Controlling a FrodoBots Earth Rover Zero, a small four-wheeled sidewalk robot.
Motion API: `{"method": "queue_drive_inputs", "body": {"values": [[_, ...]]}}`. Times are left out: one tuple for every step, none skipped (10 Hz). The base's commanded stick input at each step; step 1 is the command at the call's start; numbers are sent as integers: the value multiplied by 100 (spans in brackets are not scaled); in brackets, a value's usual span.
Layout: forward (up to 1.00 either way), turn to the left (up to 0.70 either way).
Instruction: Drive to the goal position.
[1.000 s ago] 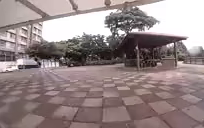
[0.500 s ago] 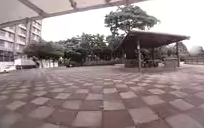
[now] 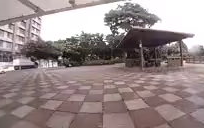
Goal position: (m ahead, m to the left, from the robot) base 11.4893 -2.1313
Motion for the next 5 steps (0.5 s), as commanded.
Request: {"method": "queue_drive_inputs", "body": {"values": [[100,0],[100,0],[100,0],[100,0],[100,0]]}}
